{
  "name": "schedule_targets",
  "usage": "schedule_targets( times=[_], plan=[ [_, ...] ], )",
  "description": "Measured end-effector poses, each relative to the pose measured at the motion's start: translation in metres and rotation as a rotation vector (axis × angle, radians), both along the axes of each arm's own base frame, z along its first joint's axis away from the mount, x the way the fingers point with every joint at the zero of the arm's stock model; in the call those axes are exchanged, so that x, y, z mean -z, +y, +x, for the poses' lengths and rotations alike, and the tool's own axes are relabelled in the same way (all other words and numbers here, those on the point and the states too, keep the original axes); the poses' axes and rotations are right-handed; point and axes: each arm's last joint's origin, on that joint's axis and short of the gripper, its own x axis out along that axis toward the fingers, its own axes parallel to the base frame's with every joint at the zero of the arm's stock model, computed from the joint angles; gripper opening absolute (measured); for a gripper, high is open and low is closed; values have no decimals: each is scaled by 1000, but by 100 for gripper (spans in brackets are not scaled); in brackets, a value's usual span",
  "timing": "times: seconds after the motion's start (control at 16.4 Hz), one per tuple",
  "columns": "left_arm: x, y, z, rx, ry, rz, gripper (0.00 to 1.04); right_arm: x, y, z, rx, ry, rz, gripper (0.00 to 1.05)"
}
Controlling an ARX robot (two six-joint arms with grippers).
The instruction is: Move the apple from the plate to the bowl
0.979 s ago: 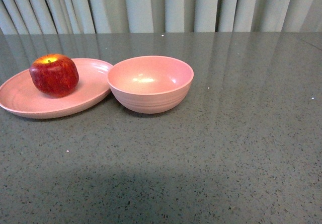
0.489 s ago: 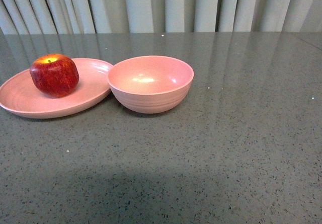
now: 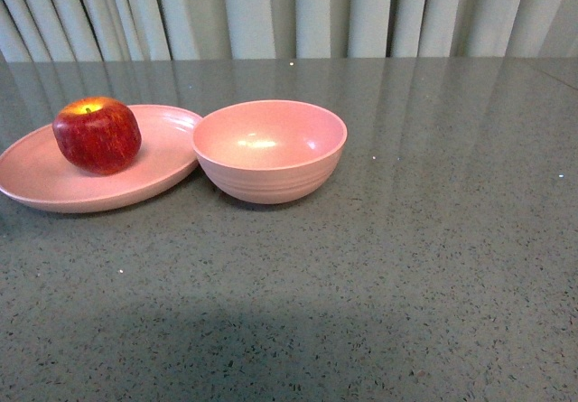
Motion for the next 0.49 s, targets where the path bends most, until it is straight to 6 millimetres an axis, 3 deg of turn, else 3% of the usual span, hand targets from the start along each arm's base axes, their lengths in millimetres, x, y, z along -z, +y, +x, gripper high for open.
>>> schedule_targets(
  times=[0.12,0.18,0.49],
  plan=[
    [3,-13,55,51,112,8,98,0,0,0,0,0,0,98],
    [12,-23,92,76,215,12,98,0,0,0,0,0,0,98],
    [20,-24,124,39,354,34,98,0,0,0,0,0,0,98]
  ],
)
